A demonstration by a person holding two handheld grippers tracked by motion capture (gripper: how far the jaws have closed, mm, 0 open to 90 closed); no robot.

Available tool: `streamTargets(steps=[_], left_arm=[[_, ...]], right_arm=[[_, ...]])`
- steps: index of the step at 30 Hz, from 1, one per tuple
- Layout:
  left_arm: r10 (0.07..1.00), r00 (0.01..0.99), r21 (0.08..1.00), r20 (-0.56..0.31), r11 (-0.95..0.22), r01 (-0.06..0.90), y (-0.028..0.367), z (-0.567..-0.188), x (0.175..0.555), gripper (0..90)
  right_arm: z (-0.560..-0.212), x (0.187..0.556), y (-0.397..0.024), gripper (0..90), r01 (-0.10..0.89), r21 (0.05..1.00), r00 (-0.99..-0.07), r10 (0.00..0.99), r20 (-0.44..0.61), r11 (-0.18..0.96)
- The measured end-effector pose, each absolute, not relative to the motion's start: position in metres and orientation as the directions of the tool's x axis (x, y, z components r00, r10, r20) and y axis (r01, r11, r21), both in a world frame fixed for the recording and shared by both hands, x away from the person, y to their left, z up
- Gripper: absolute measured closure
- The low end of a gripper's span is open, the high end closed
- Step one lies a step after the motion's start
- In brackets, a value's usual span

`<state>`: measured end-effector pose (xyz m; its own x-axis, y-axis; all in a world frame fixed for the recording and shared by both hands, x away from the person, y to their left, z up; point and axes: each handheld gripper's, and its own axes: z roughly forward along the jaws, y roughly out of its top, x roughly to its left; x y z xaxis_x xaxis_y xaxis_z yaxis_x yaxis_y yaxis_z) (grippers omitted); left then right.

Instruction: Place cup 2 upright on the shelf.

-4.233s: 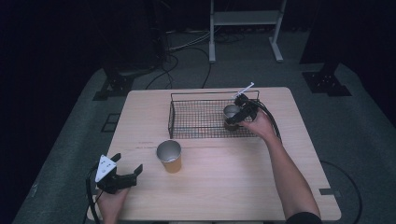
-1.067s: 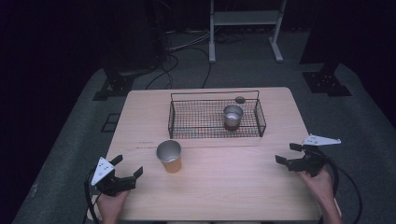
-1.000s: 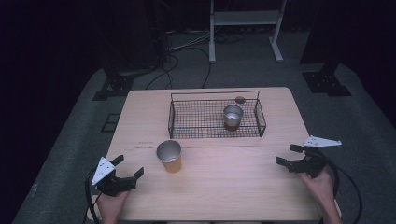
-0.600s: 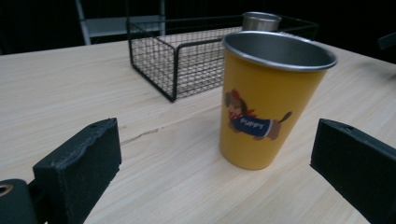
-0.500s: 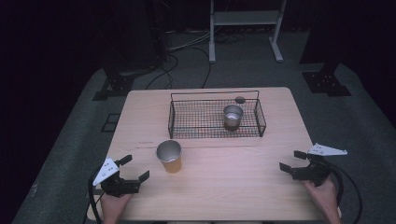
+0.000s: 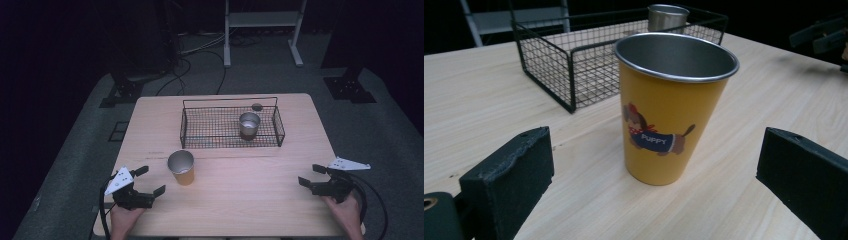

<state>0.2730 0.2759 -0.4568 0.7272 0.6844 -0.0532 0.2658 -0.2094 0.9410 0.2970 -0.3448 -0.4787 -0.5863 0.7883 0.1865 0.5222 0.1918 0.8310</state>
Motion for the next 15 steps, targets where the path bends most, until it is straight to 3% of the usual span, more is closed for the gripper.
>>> streamTargets(steps=[15], left_arm=[[0.616,0.787,0.904,-0.034,-0.318,0.288,0.258,-0.439,0.285,0.8]], right_arm=[[-0.481,0.293,-0.342,12.1,0.516,0.830,-0.603,0.778,0.178,0.210]])
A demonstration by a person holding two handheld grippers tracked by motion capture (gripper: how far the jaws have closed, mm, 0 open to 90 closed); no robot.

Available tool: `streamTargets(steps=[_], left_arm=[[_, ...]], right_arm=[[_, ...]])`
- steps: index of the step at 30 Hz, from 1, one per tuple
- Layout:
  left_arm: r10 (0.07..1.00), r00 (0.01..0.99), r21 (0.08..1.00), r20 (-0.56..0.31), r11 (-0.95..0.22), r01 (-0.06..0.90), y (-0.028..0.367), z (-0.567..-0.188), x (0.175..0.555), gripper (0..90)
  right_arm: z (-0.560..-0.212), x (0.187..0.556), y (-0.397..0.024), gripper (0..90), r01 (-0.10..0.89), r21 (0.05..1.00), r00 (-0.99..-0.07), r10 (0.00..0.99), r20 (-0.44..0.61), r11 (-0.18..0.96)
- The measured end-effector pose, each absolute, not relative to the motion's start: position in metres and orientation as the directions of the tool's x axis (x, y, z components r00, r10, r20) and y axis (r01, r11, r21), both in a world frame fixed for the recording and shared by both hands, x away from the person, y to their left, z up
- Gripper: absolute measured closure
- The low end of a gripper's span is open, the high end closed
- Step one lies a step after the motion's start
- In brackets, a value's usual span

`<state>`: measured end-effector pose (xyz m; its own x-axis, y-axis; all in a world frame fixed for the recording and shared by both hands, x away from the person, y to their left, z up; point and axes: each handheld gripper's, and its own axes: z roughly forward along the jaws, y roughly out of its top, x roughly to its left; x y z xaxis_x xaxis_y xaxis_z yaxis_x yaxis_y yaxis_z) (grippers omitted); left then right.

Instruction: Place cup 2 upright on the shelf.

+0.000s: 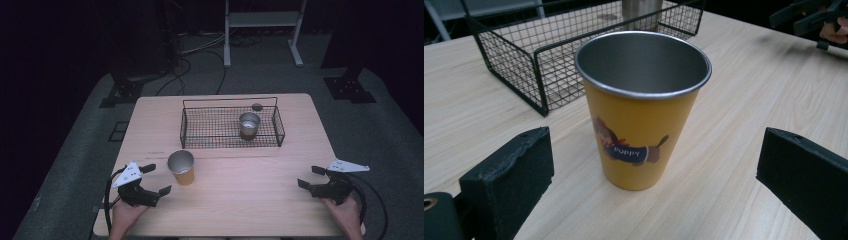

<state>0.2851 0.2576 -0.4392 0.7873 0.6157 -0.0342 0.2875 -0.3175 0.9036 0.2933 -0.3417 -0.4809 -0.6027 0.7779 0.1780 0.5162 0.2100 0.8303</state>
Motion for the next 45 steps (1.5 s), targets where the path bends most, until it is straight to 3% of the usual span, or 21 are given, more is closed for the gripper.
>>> streamTargets(steps=[11,45], left_arm=[[0.592,0.805,0.862,-0.020,-0.397,0.314,0.244,-0.435,0.298,0.8],[0.573,0.817,0.810,-0.060,-0.451,0.375,0.222,-0.437,0.330,0.8]], right_arm=[[-0.482,0.292,-0.338,12.1,0.517,0.825,-0.614,0.770,0.172,0.228],[-0.483,0.294,-0.329,9.5,0.515,0.818,-0.646,0.743,0.173,0.258]])
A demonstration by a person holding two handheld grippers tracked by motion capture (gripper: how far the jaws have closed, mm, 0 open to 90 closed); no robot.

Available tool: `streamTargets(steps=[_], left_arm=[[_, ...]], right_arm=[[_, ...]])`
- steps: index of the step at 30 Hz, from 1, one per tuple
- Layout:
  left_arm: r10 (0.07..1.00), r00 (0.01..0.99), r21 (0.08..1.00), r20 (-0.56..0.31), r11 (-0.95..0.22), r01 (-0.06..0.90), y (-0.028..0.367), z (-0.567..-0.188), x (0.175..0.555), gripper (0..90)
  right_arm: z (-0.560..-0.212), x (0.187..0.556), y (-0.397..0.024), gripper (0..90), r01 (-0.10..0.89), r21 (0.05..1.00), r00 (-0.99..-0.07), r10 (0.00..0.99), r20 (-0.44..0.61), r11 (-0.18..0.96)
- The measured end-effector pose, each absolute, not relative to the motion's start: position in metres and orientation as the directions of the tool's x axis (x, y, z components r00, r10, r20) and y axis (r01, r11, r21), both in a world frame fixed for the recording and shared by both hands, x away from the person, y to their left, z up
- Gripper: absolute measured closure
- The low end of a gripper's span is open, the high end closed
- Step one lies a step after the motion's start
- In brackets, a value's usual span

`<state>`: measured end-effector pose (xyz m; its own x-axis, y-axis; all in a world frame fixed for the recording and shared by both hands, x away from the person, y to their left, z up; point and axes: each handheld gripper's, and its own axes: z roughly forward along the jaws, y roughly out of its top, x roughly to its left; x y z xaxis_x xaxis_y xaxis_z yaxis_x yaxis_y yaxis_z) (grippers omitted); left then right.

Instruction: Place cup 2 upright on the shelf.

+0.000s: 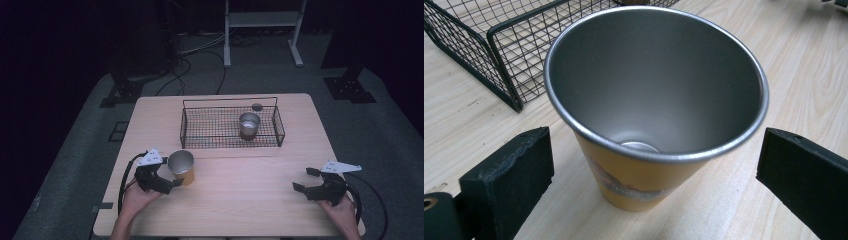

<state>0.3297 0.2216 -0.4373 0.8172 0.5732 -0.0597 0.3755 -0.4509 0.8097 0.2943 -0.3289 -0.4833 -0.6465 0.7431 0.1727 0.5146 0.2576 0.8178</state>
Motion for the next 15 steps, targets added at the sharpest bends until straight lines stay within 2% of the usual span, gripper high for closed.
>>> streamTargets(steps=[15], left_arm=[[0.563,0.825,0.792,-0.048,-0.482,0.375,0.206,-0.435,0.340,0.8]], right_arm=[[-0.483,0.294,-0.328,8.3,0.513,0.820,-0.649,0.740,0.176,0.254]])
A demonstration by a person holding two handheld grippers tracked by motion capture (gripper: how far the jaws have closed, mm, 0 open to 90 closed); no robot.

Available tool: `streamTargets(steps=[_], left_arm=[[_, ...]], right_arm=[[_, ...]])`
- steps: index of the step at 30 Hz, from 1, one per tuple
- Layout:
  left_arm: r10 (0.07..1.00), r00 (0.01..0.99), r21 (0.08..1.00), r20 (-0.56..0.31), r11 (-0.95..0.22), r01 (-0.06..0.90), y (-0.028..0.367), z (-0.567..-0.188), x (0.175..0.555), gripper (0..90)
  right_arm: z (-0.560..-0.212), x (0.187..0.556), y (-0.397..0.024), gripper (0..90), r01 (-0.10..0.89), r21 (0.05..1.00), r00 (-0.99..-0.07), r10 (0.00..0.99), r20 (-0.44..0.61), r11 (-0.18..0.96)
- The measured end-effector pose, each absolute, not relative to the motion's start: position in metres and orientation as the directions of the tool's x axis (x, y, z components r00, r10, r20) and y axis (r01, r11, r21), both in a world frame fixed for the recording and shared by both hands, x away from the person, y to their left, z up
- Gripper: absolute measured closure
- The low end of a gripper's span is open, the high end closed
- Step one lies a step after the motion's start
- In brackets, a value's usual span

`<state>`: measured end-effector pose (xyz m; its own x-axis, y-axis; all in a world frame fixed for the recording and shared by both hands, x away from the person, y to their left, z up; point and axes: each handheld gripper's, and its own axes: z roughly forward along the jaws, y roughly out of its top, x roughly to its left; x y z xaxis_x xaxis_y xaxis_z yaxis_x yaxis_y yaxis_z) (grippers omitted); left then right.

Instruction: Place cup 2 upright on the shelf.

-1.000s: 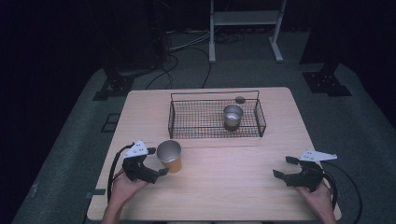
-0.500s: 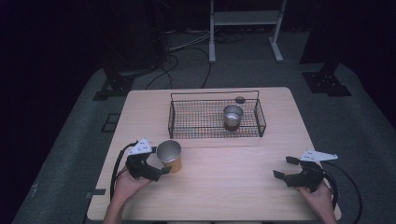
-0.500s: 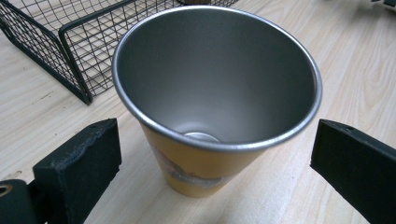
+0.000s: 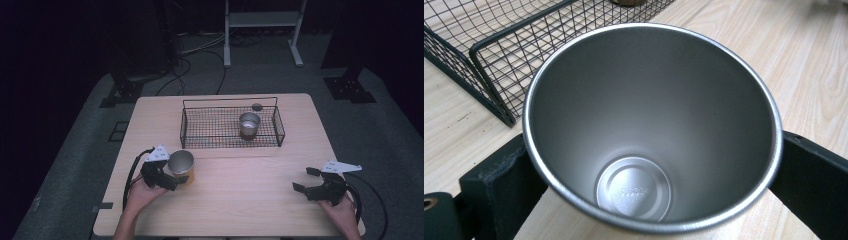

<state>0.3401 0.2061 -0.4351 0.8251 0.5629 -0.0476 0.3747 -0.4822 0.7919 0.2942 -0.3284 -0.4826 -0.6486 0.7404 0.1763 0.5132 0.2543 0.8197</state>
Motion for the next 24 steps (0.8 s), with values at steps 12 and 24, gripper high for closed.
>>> streamTargets(steps=[12,24], left_arm=[[0.555,0.831,0.789,-0.027,-0.499,0.359,0.2012,-0.4285,0.3446,4.3],[0.548,0.835,0.789,-0.051,-0.491,0.370,0.2043,-0.4274,0.3467,8.1]], right_arm=[[-0.4817,0.2942,-0.3305,8.3,0.509,0.824,-0.648,0.741,0.177,0.250],[-0.4817,0.2941,-0.3311,8.3,0.510,0.824,-0.650,0.738,0.182,0.246]])
